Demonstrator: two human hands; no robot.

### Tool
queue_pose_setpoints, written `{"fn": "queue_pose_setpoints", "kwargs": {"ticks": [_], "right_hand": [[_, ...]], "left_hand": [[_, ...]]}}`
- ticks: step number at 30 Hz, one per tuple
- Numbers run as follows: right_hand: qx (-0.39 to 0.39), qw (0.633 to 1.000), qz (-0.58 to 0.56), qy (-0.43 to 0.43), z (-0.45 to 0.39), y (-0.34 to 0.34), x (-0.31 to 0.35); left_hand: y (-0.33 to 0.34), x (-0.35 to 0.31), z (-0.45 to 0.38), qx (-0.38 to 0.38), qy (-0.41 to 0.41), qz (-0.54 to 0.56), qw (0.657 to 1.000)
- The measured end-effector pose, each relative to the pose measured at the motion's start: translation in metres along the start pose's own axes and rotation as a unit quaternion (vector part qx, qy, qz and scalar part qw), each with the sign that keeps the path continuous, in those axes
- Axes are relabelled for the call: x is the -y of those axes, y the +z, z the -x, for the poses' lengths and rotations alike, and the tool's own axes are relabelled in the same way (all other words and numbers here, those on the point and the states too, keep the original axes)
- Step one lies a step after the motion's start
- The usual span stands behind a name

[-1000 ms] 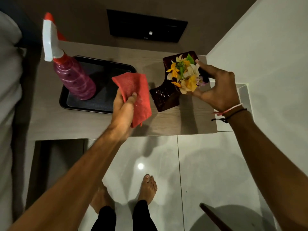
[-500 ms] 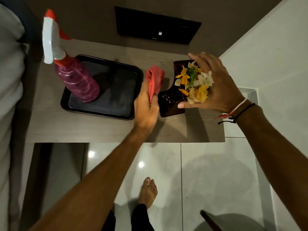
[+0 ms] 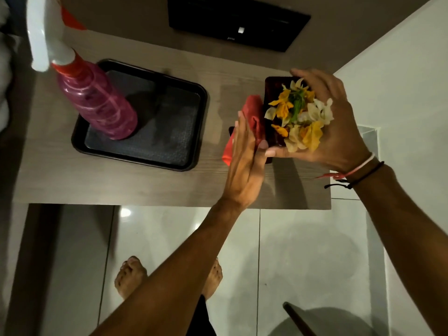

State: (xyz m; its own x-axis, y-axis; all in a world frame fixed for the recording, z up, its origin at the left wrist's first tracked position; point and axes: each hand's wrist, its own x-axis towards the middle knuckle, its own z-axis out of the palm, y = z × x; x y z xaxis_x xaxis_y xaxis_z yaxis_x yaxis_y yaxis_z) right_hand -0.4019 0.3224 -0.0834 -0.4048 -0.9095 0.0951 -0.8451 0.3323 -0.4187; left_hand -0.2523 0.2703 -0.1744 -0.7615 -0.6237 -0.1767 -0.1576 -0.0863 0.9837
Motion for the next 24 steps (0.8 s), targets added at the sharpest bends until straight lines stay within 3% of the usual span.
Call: {"fn": "queue_pose_setpoints", "kwargs": {"ticks": [6,9,12,15,19,21,24], "right_hand": [[-0.001,1.000,0.001,-0.010,0.001,0.003,-0.007],[-0.001,1.000,0.009,-0.011,0.000,0.003,-0.006],[-0.004,1.000,0.011,-0.010,0.001,0.002,-0.004],[-0.006,1.000,0.015,-0.016,0.003,0.003,-0.003],[0.015,1.000,-0.011,0.001,0.004,0.002,-0.002],[0.022,1.000,-0.013,0.001,0.004,0.001,-0.001],[0.018,1.000,0.004,-0.010,0.004,0.001,-0.001]], "left_hand": [[-0.002,0.042,-0.002,-0.007,0.071,-0.207,0.976],[-0.007,0.048,-0.003,0.009,0.046,-0.322,0.946],[-0.031,0.047,-0.004,0.075,0.009,-0.395,0.916],[-0.055,0.034,-0.005,0.113,0.015,-0.295,0.949],[-0.063,0.010,-0.008,-0.004,0.058,-0.119,0.991],[-0.058,0.008,-0.008,-0.006,0.079,-0.109,0.991],[-0.034,0.008,0.000,0.075,0.076,-0.150,0.983]]}}
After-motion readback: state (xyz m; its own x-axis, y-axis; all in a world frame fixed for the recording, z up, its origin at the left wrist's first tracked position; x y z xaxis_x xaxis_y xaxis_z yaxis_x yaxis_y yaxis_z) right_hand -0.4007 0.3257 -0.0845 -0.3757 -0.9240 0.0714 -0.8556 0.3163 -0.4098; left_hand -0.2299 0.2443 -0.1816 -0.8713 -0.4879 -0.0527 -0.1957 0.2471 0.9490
